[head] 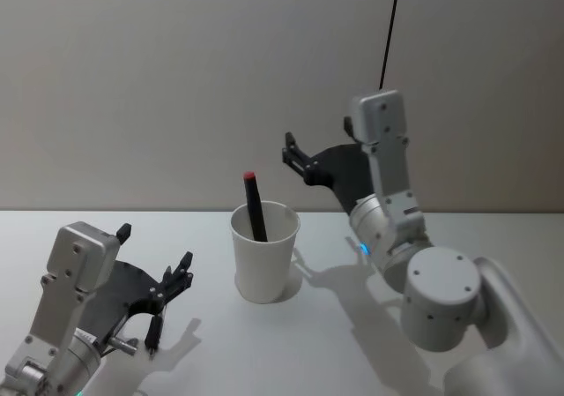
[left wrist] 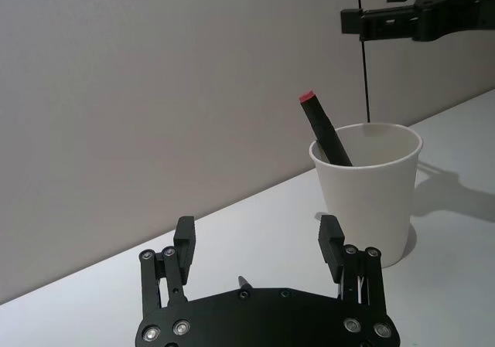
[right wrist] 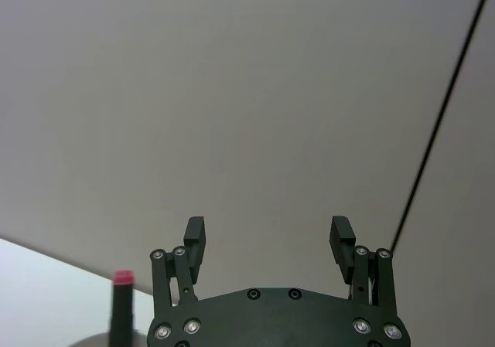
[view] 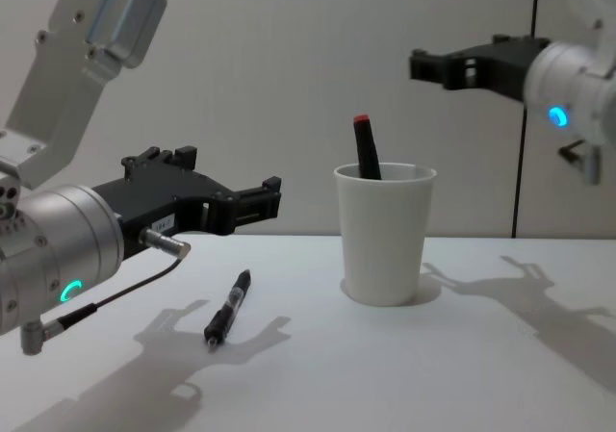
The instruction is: Place the pen into the pen holder.
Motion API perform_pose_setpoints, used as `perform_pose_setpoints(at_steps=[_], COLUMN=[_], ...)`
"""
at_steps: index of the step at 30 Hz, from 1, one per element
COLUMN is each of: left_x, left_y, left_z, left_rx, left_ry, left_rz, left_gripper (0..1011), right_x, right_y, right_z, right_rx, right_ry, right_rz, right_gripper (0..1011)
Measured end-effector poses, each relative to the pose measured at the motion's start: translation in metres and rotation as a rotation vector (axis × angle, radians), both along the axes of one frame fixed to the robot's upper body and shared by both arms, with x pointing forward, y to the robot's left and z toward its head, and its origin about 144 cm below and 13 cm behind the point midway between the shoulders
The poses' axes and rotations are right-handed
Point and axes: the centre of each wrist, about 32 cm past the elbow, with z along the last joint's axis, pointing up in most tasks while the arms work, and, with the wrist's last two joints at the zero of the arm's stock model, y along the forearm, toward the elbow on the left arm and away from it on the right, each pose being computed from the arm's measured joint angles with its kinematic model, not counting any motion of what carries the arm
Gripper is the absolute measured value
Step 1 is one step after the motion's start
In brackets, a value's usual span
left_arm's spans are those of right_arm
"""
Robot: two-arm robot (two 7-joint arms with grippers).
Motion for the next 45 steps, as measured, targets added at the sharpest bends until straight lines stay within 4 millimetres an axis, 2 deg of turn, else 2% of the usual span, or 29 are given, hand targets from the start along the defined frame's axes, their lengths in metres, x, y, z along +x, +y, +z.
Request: perform_pose_setpoints(at_steps=[9,17,28,45], left_x=[0.0,0.0,0.0,0.0], left_y=[0.0,0.0,0.0,0.0], left_z=[0.0,0.0,0.0,0.0], left_rx=[0.0,0.0,0.0,0.0], left_ry=[0.0,0.0,0.0,0.0], left_rz=[0.0,0.0,0.0,0.0], left_gripper=[1004,1003,1003,1003], right_x=[-0.003,-0.005,-0.024,-0.069], right_y=[-0.023,-0.025,-0.036,-0.056], right_z=[0.011,0.01,-0.009,-0.042], right_rx=[0.003,0.005,0.022,0.058], right_ry=[0.01,0.013,0.028,0.061], right_rz=[-0.021,-0.021,-0.009,0.028], right_gripper=[1001,1001,1001,1001])
